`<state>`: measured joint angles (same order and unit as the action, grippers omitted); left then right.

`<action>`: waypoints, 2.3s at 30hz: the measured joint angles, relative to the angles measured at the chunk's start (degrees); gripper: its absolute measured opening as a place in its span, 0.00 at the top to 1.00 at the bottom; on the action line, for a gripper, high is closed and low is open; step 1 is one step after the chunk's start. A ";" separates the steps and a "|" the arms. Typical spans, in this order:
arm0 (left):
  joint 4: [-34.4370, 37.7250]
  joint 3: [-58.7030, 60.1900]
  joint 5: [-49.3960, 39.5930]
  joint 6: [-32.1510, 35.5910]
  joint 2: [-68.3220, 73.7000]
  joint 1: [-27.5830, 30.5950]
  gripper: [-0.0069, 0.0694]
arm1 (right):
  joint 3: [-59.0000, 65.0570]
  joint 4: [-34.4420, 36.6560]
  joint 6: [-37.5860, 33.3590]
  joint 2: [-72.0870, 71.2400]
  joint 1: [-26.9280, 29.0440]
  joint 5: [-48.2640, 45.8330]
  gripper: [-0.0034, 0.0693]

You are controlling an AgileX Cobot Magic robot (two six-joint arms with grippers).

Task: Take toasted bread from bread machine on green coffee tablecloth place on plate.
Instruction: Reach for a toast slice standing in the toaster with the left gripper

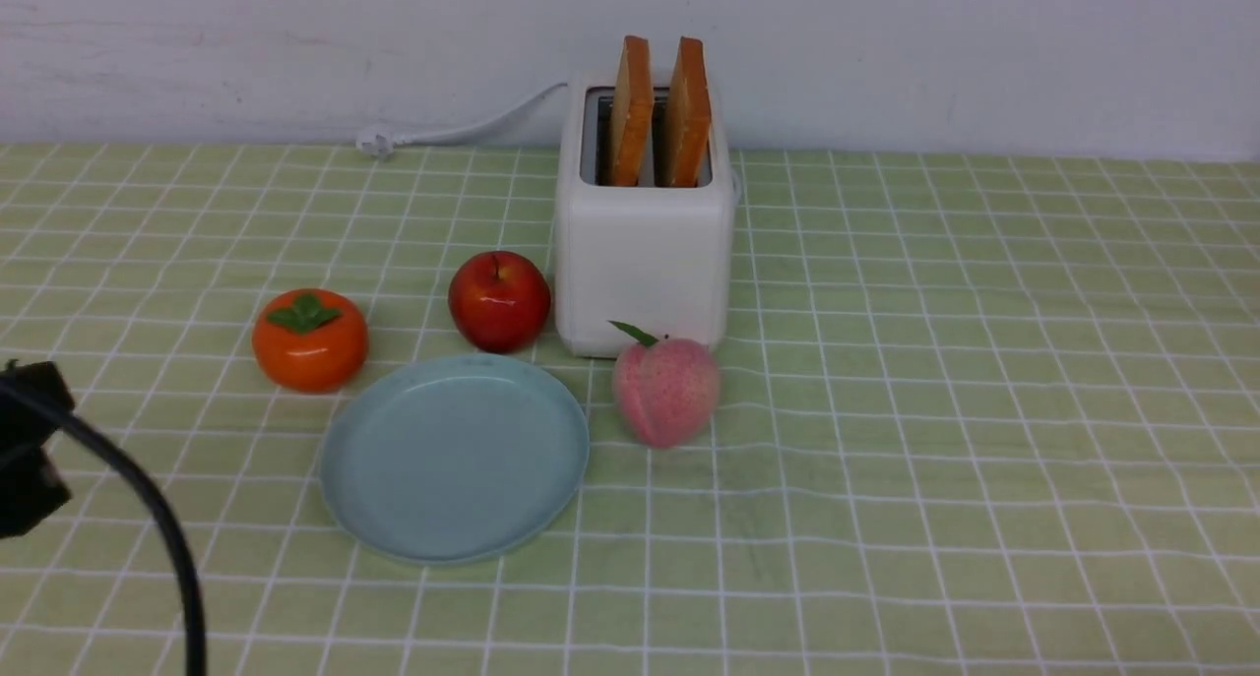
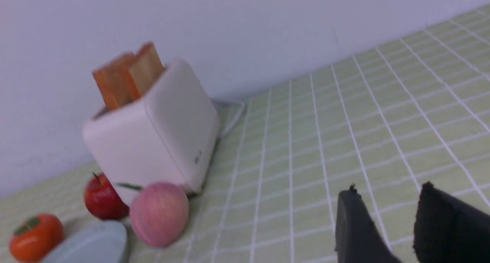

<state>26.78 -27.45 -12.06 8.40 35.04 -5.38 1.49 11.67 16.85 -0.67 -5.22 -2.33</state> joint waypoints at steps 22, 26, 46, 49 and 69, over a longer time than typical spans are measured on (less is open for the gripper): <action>-0.38 -31.18 51.75 4.51 64.00 -30.27 0.47 | -32.70 5.83 -22.69 23.16 0.00 -29.77 0.93; 0.39 -39.52 55.58 5.06 74.61 -30.27 0.32 | -33.23 10.69 -27.80 23.31 0.00 -30.82 0.93; -0.57 -52.89 46.96 8.15 80.50 -24.95 0.39 | -33.23 12.20 -29.85 23.42 0.00 -31.56 0.93; -4.85 -53.51 45.88 7.93 80.80 -25.13 0.39 | -33.23 13.00 -29.85 23.42 0.00 -31.40 0.93; 9.37 -64.85 44.56 23.08 89.25 -24.86 0.60 | -33.23 14.99 -29.85 23.42 0.00 -31.18 0.93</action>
<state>36.15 -92.30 32.50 31.48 124.29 -30.25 -31.74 26.66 -13.00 22.76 -5.22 -33.52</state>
